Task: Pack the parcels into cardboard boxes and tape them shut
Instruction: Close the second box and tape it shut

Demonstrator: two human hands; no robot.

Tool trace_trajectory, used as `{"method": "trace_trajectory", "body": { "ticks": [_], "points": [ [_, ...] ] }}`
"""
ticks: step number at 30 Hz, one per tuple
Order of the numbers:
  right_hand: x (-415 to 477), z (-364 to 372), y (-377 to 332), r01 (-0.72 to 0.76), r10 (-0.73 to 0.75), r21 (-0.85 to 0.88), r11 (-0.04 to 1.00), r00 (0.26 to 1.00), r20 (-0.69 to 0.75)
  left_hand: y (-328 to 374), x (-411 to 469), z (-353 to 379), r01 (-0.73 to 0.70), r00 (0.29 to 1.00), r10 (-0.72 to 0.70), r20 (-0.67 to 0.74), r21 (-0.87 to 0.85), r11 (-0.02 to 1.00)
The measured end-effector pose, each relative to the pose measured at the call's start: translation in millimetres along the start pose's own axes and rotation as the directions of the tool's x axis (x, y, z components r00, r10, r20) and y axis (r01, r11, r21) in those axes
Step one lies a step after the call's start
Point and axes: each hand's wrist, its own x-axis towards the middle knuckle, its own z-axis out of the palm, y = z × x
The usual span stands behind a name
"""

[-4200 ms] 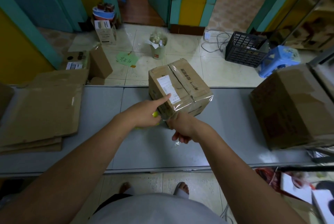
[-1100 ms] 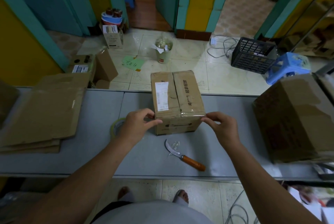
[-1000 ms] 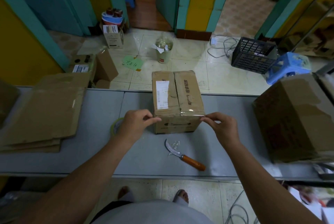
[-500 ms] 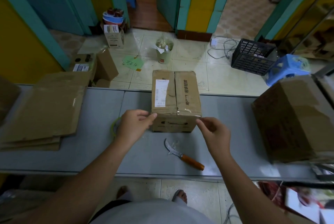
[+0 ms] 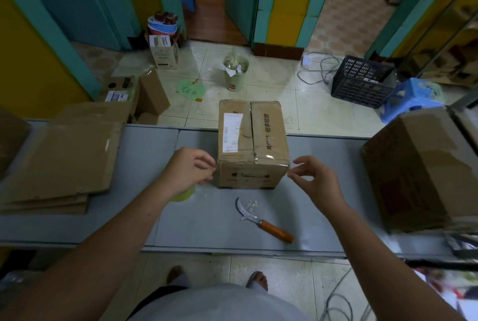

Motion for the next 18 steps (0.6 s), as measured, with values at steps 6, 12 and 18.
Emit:
{"method": "trace_trajectory", "body": {
  "ticks": [6,12,18],
  "points": [
    [16,-9,-9,0.241,-0.230,-0.222,0.945,0.970,0.077,14,4,-17,-0.129,0.986,0.086,0.144,0.331,0.935],
    [23,-11,-6,0.421,-0.396,-0.256,0.870,0.907,0.145,17,-2,-9,0.062,0.993,-0.072,0.095,0.106,0.992],
    [11,9,-4,0.299,-0.302,-0.128,0.946,0.953,-0.007,14,-18,17,0.240,0.969,-0.241,0.045,-0.372,0.896]
  ]
}}
